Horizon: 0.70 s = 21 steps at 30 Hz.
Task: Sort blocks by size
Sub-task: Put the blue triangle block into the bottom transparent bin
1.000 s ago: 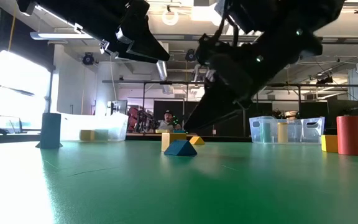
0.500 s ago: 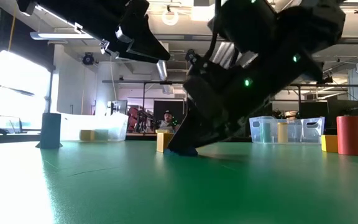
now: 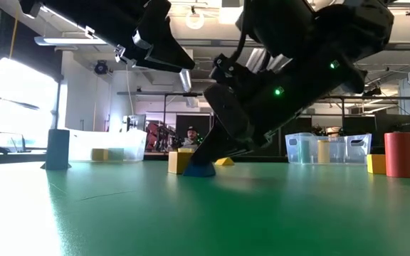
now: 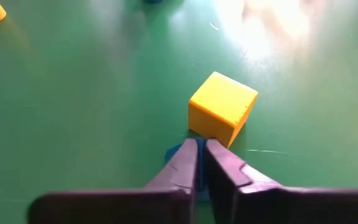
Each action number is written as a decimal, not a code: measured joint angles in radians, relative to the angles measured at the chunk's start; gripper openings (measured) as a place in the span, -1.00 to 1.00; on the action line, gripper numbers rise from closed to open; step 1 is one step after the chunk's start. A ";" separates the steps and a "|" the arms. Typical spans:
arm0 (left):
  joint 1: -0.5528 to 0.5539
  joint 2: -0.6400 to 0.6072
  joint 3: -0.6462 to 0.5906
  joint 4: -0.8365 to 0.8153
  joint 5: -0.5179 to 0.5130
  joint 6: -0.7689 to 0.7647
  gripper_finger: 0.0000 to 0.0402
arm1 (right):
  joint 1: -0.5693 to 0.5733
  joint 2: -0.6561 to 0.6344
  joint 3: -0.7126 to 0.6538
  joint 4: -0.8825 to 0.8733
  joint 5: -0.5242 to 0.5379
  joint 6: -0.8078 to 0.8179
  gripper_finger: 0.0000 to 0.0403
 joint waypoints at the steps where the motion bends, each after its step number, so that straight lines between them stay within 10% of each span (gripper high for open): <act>1: 0.000 0.000 0.000 -0.001 0.000 0.000 0.12 | 0.002 -0.001 0.000 0.000 0.000 -0.006 -0.96; 21: 0.000 0.000 0.000 -0.006 0.000 0.000 0.12 | 0.039 -0.235 -0.011 -0.335 -0.112 -0.142 -0.98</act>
